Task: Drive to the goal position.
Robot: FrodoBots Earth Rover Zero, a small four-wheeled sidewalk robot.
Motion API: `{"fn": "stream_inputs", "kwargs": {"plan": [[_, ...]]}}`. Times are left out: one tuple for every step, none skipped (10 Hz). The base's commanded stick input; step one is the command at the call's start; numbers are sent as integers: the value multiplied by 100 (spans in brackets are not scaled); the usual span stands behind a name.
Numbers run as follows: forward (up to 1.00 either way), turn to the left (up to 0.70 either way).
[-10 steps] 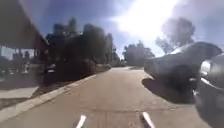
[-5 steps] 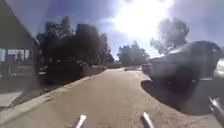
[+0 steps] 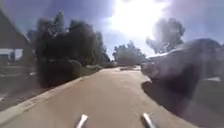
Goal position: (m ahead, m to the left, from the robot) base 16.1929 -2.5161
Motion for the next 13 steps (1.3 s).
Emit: {"fn": "stream_inputs", "kwargs": {"plan": [[100,0],[100,0],[100,0],[100,0],[100,0],[100,0],[100,30],[100,35],[100,0],[100,0],[100,0],[100,0],[100,0]]}}
